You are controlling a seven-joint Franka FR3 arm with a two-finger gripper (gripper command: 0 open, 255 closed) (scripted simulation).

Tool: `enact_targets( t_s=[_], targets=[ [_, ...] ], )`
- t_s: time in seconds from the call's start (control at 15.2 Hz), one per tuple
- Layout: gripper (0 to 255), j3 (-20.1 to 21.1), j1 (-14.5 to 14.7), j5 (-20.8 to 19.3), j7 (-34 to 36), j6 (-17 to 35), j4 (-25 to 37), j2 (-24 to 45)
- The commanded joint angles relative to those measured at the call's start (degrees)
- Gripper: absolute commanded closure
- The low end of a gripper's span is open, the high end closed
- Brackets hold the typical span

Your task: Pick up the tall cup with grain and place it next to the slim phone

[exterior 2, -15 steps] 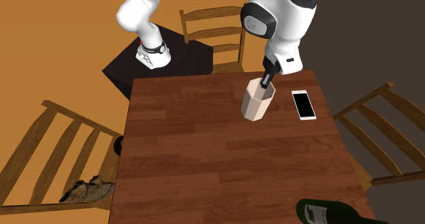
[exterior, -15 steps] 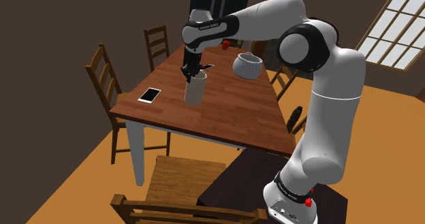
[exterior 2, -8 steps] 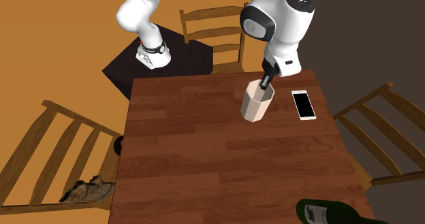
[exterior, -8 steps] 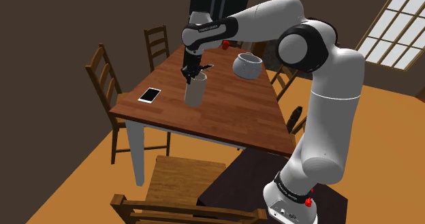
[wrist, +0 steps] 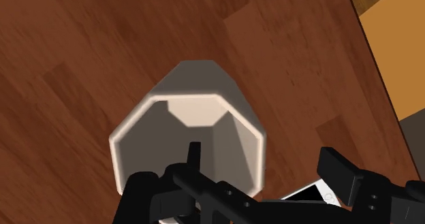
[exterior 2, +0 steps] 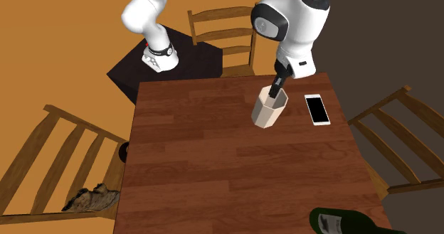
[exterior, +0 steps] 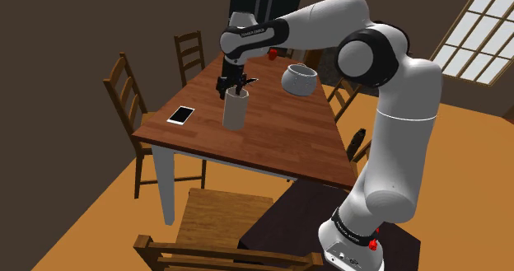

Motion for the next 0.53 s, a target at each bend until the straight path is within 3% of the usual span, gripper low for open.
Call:
enact_targets(
  t_s=[0.0, 0.13, 0.46],
  targets=[
    [0, -0.13, 0.03, -0.32, 0.18, -2.57, 1.69, -0.90],
    [0, -0.26, 0.07, -0.66, 0.40, -5.64, 3.88, -1.82],
    [0, -0.26, 0.07, -0.66, 0.40, -5.64, 3.88, -1.82]
  ],
)
